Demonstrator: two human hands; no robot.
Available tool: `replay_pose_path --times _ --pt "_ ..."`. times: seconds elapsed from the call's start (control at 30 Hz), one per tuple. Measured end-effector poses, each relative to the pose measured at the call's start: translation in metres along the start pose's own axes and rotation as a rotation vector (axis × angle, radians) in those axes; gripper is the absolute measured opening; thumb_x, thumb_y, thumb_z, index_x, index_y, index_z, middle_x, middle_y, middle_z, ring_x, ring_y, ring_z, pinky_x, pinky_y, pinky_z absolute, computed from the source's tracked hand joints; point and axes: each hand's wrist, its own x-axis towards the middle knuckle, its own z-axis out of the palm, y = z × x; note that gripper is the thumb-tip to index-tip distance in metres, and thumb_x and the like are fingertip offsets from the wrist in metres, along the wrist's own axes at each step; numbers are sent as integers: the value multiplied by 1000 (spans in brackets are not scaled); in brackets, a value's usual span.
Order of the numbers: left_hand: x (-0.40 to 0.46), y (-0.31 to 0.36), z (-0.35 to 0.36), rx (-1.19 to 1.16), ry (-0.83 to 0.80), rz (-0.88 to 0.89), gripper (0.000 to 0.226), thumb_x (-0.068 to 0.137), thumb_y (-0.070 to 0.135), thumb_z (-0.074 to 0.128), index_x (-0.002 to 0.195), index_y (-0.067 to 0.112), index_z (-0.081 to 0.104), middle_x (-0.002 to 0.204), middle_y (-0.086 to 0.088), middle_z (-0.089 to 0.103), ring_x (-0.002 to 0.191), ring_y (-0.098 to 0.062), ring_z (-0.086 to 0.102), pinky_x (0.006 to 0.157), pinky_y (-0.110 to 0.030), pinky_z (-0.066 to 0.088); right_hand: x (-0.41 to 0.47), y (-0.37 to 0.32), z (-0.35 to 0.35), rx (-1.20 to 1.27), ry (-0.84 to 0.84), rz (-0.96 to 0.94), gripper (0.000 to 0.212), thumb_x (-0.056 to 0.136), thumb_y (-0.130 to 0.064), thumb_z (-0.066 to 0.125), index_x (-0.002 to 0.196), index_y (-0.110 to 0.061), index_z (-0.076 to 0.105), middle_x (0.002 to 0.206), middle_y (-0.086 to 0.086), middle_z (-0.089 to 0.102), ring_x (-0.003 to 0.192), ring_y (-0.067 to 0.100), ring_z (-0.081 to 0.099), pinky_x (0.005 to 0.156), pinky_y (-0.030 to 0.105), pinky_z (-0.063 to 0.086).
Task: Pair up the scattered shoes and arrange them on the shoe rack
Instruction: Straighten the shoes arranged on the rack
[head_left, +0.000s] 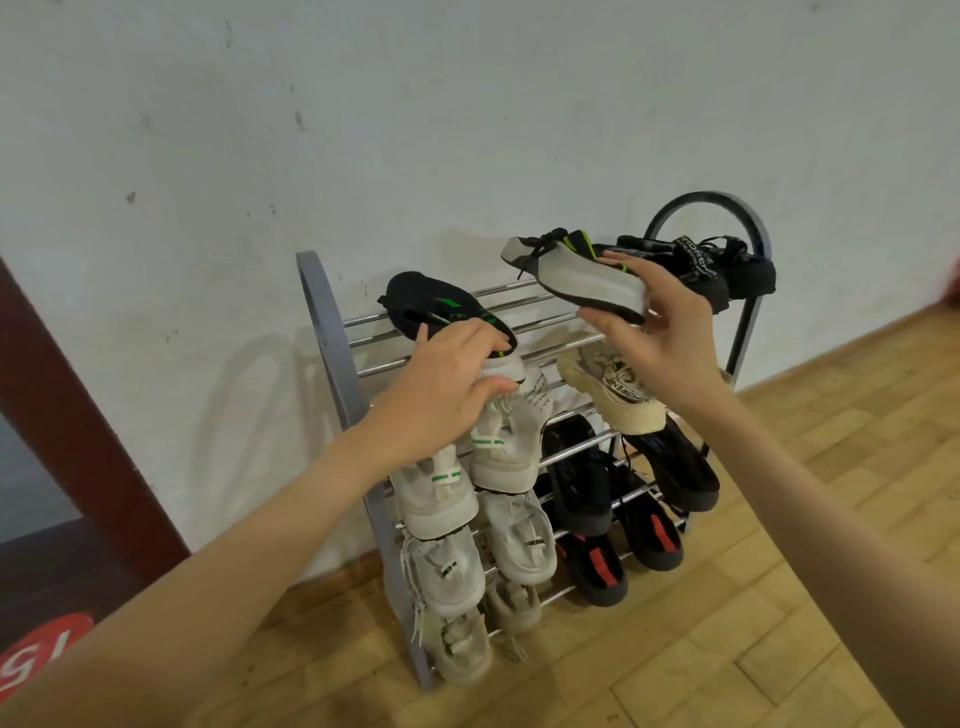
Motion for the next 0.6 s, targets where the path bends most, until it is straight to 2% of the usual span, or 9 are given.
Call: replay_pose_path --times 0.23,0.33,0.4,0.47,0.53,0.6 --pt "28 1 18 3 -10 23 35 94 33 54 118 7 55 119 -4 55 117 -20 50 110 -63 22 6 -8 -6 -22 29 -35 45 82 -15 76 124 -10 60 114 2 64 107 9 61 83 17 52" --pt "29 -2 19 -30 -14 32 40 93 34 55 123 9 55 126 -4 53 123 -19 47 111 -63 18 8 -13 -2 -12 53 -56 44 82 -15 76 124 -11 61 113 3 65 107 12 62 82 19 52" --pt "23 -6 13 -46 4 58 46 92 35 56 132 11 52 137 -4 49 130 -19 42 112 -58 22 11 -18 3 8 36 -64 44 82 -16 76 124 -12 61 117 2 64 111 13 61 86 23 54" --pt "9 -10 -1 -9 126 78 46 93 35 55 133 13 52 138 -4 51 129 -18 44 111 -47 32 13 -24 10 32 12 -75 45 82 -15 76 124 -11 61 118 1 64 113 12 60 87 24 54" --pt "-7 -14 -22 27 386 79 32 93 25 56 120 9 62 120 -6 64 112 -17 57 99 -35 43 15 -31 20 88 -2 -86 45 81 -13 76 124 -8 61 116 3 64 112 13 61 87 23 53" --pt "-20 -22 -47 35 617 41 17 90 13 56 101 5 67 97 -7 68 91 -18 62 83 -31 48 15 -40 33 157 -6 -89 42 82 -10 76 121 -6 61 111 4 66 106 11 63 84 21 52"
